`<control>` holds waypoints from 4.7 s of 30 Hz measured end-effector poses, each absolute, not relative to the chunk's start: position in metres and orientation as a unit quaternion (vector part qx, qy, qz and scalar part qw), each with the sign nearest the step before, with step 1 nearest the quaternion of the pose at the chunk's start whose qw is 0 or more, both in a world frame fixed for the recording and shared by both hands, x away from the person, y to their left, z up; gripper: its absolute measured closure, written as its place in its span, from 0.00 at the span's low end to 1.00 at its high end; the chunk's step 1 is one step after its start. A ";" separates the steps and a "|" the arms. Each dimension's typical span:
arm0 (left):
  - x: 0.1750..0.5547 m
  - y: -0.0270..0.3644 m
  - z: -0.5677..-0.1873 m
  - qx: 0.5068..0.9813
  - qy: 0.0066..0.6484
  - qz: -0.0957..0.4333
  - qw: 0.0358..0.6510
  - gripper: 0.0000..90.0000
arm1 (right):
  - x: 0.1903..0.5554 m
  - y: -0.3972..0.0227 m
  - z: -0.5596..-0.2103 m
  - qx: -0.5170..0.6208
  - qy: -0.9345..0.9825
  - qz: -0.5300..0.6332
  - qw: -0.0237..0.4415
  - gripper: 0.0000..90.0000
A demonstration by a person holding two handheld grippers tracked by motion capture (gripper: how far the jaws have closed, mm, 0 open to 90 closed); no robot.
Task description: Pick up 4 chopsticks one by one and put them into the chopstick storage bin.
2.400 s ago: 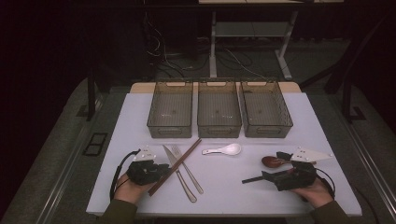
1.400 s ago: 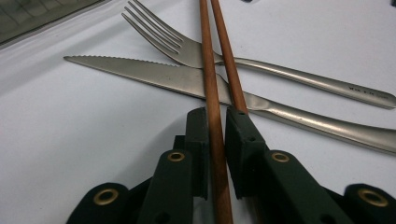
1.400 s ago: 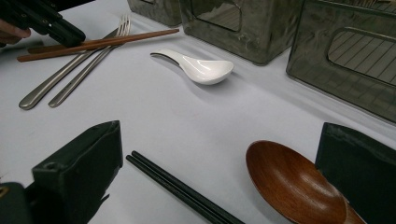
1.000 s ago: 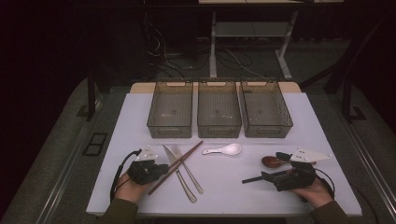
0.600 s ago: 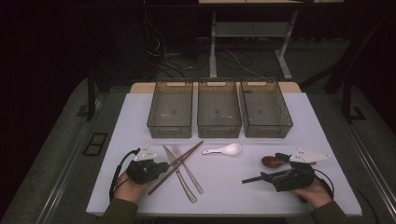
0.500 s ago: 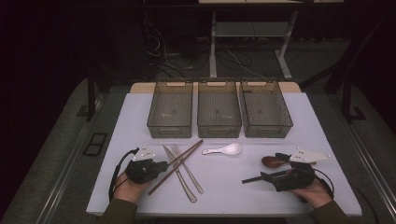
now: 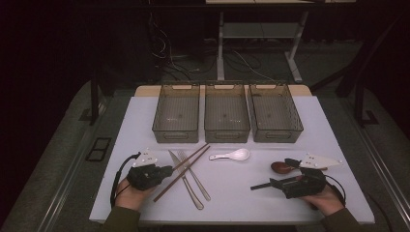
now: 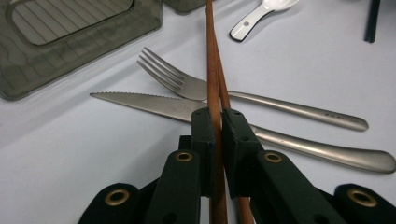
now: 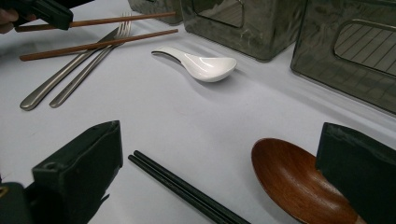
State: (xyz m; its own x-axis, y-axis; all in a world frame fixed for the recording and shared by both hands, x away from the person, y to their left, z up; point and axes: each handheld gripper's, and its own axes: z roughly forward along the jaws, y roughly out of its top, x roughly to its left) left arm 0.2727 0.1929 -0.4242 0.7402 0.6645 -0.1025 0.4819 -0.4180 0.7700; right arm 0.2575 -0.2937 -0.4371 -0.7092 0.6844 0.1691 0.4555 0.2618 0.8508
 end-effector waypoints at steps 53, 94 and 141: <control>0.307 0.171 -0.386 0.831 0.316 0.117 0.443 0.92 | 0.259 -0.294 -0.438 0.369 0.783 0.488 0.114 0.01; 0.378 0.165 -0.355 0.809 0.348 0.135 0.454 0.92 | 0.258 -0.295 -0.438 0.367 0.783 0.488 0.120 0.01; 0.459 0.185 -0.382 0.764 0.477 0.187 0.393 0.92 | 0.257 -0.296 -0.437 0.365 0.782 0.491 0.120 0.01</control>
